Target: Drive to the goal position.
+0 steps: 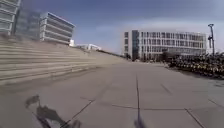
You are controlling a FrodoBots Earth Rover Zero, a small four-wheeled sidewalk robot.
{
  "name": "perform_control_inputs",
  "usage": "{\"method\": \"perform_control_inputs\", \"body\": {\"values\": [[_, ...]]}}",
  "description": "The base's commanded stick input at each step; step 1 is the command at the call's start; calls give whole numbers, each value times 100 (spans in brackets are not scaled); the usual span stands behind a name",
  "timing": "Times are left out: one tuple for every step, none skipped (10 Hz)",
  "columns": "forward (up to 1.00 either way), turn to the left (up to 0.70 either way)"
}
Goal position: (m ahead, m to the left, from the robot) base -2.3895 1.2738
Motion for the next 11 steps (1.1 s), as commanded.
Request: {"method": "perform_control_inputs", "body": {"values": [[70, -35], [70, -35], [70, -31], [70, -6], [70, 0], [70, 0], [70, 0], [70, 0], [70, 0], [70, 0], [70, 0]]}}
